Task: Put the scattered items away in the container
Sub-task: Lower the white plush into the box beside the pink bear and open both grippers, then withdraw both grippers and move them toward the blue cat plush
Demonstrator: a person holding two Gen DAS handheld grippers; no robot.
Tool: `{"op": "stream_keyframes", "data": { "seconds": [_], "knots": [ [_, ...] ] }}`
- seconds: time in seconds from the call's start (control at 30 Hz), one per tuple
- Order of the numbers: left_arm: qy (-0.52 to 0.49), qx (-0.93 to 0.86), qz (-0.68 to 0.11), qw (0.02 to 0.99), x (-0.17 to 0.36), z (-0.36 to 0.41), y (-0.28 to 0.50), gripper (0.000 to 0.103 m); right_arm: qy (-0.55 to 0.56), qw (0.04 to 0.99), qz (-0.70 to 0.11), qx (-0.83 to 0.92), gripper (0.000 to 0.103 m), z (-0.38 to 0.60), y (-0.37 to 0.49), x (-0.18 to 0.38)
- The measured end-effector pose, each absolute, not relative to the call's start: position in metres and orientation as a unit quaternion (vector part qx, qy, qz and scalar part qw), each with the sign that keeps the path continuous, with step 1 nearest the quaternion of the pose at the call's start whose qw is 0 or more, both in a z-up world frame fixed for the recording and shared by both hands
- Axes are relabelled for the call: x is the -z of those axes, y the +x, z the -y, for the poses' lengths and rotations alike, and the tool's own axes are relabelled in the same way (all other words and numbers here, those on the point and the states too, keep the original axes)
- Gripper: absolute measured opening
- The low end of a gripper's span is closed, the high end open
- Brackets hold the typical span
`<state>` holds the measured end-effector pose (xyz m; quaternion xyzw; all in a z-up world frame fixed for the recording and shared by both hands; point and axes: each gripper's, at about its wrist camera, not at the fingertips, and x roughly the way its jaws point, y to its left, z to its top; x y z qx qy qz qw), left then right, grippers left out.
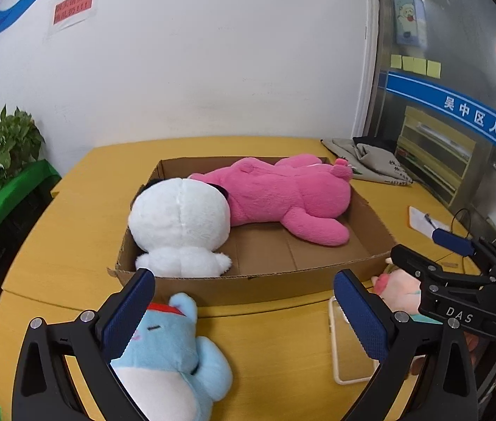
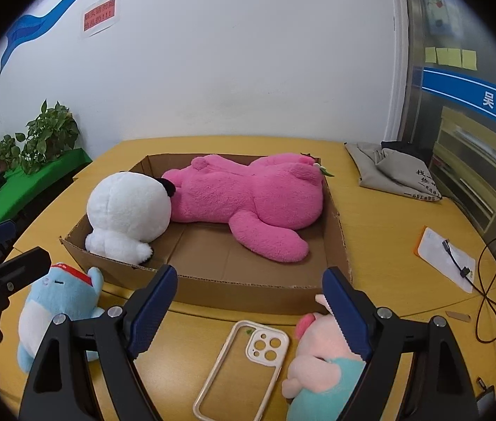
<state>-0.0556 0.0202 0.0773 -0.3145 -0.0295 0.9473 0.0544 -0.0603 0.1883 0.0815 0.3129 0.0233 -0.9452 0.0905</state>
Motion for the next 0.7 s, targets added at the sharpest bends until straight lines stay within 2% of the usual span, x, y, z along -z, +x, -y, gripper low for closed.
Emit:
{"op": "stream_keyframes", "data": {
  "seconds": [0.7],
  "knots": [
    [-0.321, -0.944, 0.049, 0.057, -0.073, -0.016, -0.041, 0.103, 0.310, 0.089, -0.024, 0.946, 0.085, -0.191, -0.055, -0.082]
  ]
}}
